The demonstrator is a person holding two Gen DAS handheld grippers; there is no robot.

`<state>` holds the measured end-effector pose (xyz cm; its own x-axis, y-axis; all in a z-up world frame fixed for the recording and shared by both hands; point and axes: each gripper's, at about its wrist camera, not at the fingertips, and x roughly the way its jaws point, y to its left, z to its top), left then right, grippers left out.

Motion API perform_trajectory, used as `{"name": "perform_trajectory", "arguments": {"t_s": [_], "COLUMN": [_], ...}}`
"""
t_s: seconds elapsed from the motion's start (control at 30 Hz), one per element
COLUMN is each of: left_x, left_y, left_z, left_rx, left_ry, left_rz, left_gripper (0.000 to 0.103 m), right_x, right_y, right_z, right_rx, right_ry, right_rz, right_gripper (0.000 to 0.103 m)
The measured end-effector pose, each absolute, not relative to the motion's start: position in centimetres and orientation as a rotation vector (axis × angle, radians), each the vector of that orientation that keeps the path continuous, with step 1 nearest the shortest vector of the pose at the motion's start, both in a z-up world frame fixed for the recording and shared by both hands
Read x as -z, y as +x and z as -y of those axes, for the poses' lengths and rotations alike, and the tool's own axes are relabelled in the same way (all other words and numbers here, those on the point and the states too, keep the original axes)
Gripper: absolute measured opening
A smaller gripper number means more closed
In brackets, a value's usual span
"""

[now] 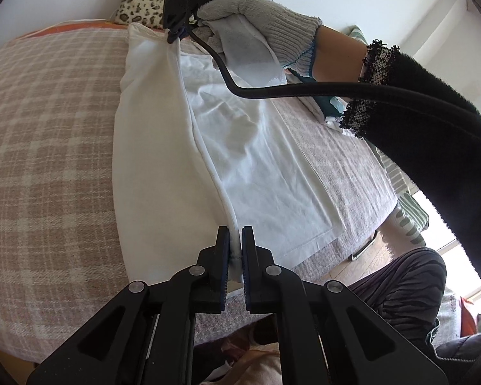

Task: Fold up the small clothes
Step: 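Fold the gripped side edge lengthwise over the camisole's middle with both grippers, then open both grippers and lift them off the folded side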

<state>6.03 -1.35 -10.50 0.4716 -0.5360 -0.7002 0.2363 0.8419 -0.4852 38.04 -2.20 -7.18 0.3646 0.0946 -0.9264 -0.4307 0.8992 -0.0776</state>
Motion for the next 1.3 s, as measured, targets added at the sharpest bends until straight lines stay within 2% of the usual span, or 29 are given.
{"name": "perform_trajectory", "arguments": {"t_s": [0.07, 0.2, 0.27, 0.33, 0.57, 0.8, 0.87, 0.93, 0.97, 1.23, 1.3], "left_x": [10.8, 10.5, 10.0, 9.5, 10.6, 12.6, 12.3, 12.1, 12.1, 12.2, 12.2], "left_y": [6.1, 5.4, 4.8, 4.3, 3.4, 3.2, 3.4, 3.6, 3.7, 4.3, 4.1], "left_z": [2.0, 2.7, 2.3, 1.0, -5.6, -7.4, -6.6, -6.1, -5.9, -3.1, -2.7], "left_rx": [0.514, 0.542, 0.542, 0.532, 0.348, 0.368, 0.383, 0.383, 0.386, 0.372, 0.370], "left_ry": [-0.341, -0.290, -0.282, -0.309, -0.428, -0.586, -0.574, -0.574, -0.582, -0.442, -0.411], "left_rz": [-1.005, -1.021, -1.009, -0.991, -0.991, -1.061, -1.064, -1.059, -1.056, -1.095, -1.069], "left_gripper": [0.017, 0.017, 0.017, 0.017, 0.017, 0.018, 0.024, 0.040, 0.042, 0.043, 0.038], "right_x": [7.7, 8.6, 8.3, 7.5, 4.9, 5.4, 5.7, 6.0, 6.1, 7.3, 7.3], "right_y": [38.4, 39.1, 39.3, 38.9, 35.6, 26.3, 23.4, 20.7, 19.5, 13.9, 13.4], "right_z": [2.5, 2.9, 3.4, 4.4, 8.3, 11.8, 13.0, 14.2, 14.6, 16.1, 16.1], "right_rx": [-0.342, -0.363, -0.370, -0.377, -0.437, -0.558, -0.584, -0.607, -0.615, -0.651, -0.661], "right_ry": [-0.321, -0.304, -0.274, -0.238, -0.077, -0.024, 0.001, 0.010, 0.014, 0.043, 0.050], "right_rz": [-1.158, -1.198, -1.203, -1.185, -1.199, -1.279, -1.313, -1.339, -1.354, -1.412, -1.414], "right_gripper": [0.005, 0.007, 0.030, 0.042, 0.043, 0.043, 0.043, 0.043, 0.043, 0.043, 0.043]}}
